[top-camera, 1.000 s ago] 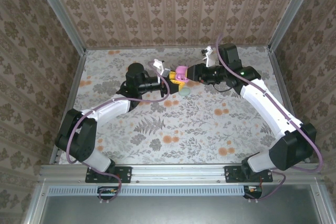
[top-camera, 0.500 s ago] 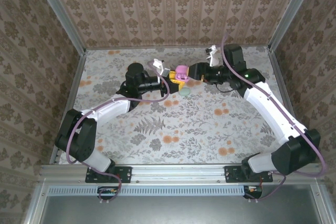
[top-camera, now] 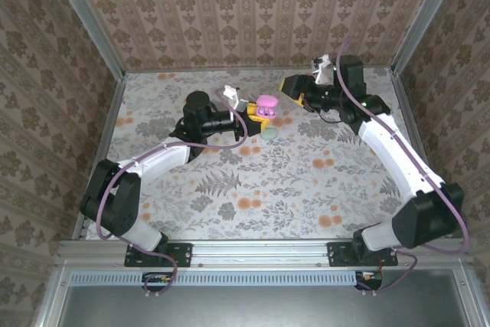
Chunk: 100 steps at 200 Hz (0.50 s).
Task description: Insert wireless bluetooth earbuds into charging case
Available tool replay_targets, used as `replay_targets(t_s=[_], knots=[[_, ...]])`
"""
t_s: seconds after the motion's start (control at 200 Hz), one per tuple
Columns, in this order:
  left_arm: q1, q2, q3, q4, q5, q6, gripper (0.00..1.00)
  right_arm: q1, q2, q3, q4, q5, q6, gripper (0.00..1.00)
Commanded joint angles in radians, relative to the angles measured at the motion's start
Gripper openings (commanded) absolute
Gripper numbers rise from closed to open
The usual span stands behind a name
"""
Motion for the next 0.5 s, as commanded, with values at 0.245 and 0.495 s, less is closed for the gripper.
replay_targets(t_s=[0.245, 0.495], knots=[[-0.01, -0.034, 0.038, -0.023, 0.015, 0.048, 0.3, 0.003, 0.131, 0.117, -0.036, -0.116, 0.051, 0.62], [-0.01, -0.035, 0.035, -0.024, 0.004, 0.044, 0.3, 0.02, 0.145, 0.136, -0.082, -0.147, 0.004, 0.62]])
